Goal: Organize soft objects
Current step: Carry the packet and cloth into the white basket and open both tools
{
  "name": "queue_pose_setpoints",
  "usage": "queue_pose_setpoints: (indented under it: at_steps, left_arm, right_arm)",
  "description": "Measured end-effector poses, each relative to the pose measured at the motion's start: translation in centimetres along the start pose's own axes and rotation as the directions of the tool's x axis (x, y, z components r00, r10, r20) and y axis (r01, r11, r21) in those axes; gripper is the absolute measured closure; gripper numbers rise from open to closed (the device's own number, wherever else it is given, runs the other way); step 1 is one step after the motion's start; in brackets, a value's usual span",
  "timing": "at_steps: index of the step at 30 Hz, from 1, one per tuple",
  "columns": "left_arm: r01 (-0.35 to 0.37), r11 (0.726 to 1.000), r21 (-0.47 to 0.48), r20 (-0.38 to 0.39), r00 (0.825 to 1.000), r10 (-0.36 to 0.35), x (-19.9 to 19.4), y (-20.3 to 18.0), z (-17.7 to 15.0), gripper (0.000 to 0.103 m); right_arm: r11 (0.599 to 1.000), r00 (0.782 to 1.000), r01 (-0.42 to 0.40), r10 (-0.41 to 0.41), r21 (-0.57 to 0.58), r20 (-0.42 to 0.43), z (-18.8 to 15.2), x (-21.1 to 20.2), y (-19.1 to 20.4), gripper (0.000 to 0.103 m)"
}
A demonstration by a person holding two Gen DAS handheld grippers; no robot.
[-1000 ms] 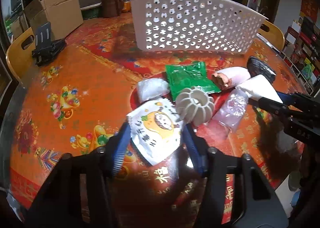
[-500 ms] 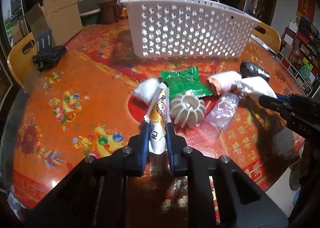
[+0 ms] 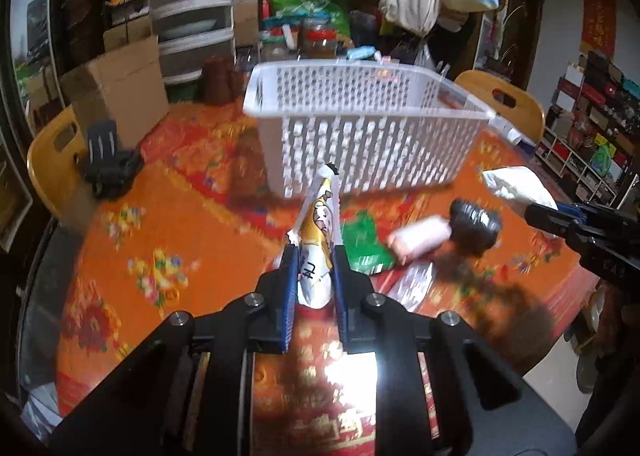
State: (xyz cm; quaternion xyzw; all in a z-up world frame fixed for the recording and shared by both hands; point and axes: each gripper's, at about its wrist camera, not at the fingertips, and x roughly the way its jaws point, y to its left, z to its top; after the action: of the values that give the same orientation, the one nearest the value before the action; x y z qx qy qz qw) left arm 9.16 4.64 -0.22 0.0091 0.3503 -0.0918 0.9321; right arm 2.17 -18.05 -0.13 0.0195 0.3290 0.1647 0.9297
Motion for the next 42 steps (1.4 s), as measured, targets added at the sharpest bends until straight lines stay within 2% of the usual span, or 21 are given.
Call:
queue_pose_setpoints:
  at_steps: [5, 9, 12, 14, 17, 22, 25, 27, 28, 29, 30, 31, 32, 36, 38, 40, 42]
  left_arm:
    - [0.028, 0.999, 0.017, 0.048, 0.998, -0.029, -0.6, -0.8, 5.5, 0.088]
    - [0.028, 0.999, 0.021, 0.038, 0.999, -0.029, 1.5, -1.6, 10.9, 0.088]
    - [0.029, 1.0, 0.003, -0.023, 0.999, -0.029, 5.0, -1.9, 14.9, 0.088]
    - [0.017, 1.0, -0.006, -0.079, 0.997, -0.017, 7.8, -1.8, 16.9, 0.088]
    - [-0.002, 1.0, -0.02, -0.177, 0.984, -0.001, 12.4, -1.6, 18.7, 0.088]
    - [-0.038, 0.999, -0.015, -0.271, 0.962, 0.033, 17.2, -1.6, 19.2, 0.087]
    - [-0.045, 0.999, -0.024, -0.3, 0.953, 0.036, 19.1, -1.5, 19.0, 0.086]
    - [-0.054, 0.998, -0.034, -0.293, 0.955, 0.041, 19.5, -1.3, 19.1, 0.08]
    - [-0.053, 0.998, -0.042, -0.288, 0.957, 0.038, 19.5, -1.0, 18.9, 0.072]
    - [-0.051, 0.998, -0.046, -0.279, 0.959, 0.036, 19.5, -0.9, 19.0, 0.06]
    - [-0.057, 0.997, -0.042, -0.27, 0.962, 0.044, 19.4, -0.7, 18.9, 0.056]
    - [-0.071, 0.997, -0.035, -0.255, 0.965, 0.06, 19.1, -0.7, 18.9, 0.05]
    - [-0.075, 0.997, -0.036, -0.241, 0.968, 0.064, 18.8, -0.6, 18.9, 0.043]
    - [-0.029, 0.997, -0.069, -0.186, 0.982, 0.015, 16.6, 0.2, 19.2, 0.03]
    - [-0.034, 0.998, -0.055, -0.154, 0.988, 0.025, 15.3, 0.1, 19.3, 0.016]
    - [-0.044, 0.998, -0.042, -0.129, 0.991, 0.039, 14.2, -0.1, 19.3, 0.008]
    - [-0.05, 0.998, -0.03, -0.121, 0.992, 0.046, 13.6, -0.4, 19.2, 0.005]
  right_arm:
    - [0.999, 0.999, 0.01, -0.008, -0.052, 0.044, 5.3, -1.0, -0.4, 0.085]
    - [0.998, 1.0, 0.017, -0.016, -0.063, 0.013, 10.5, 1.4, -1.4, 0.085]
    - [0.996, 0.998, 0.053, -0.055, -0.069, -0.026, 13.7, 4.5, -2.2, 0.085]
    - [0.996, 0.994, 0.065, -0.071, -0.065, -0.083, 15.1, 7.2, -2.9, 0.085]
    - [0.994, 0.98, 0.087, -0.097, -0.064, -0.176, 16.4, 11.2, -4.0, 0.085]
    - [0.99, 0.945, 0.112, -0.131, -0.082, -0.301, 16.1, 16.1, -5.6, 0.084]
    - [0.989, 0.936, 0.12, -0.143, -0.089, -0.321, 16.0, 17.5, -5.7, 0.082]
    - [0.989, 0.941, 0.123, -0.143, -0.084, -0.308, 16.2, 17.5, -5.4, 0.079]
    - [0.99, 0.944, 0.117, -0.135, -0.076, -0.3, 16.3, 17.4, -5.3, 0.071]
    - [0.993, 0.948, 0.103, -0.118, -0.065, -0.295, 16.5, 17.2, -5.3, 0.058]
    - [0.994, 0.953, 0.089, -0.102, -0.059, -0.285, 16.6, 16.9, -5.3, 0.05]
    - [0.995, 0.958, 0.084, -0.096, -0.058, -0.269, 16.8, 16.5, -5.4, 0.037]
    - [0.995, 0.962, 0.083, -0.095, -0.057, -0.256, 16.9, 16.2, -5.4, 0.031]
    - [0.997, 0.977, 0.068, -0.075, -0.043, -0.2, 17.4, 14.3, -5.5, 0.028]
    - [0.998, 0.983, 0.06, -0.065, -0.032, -0.173, 17.4, 13.2, -5.5, 0.015]
    - [0.998, 0.988, 0.053, -0.057, -0.028, -0.144, 17.4, 12.1, -5.5, 0.004]
    - [0.998, 0.991, 0.053, -0.055, -0.025, -0.119, 17.6, 11.2, -5.5, 0.0]
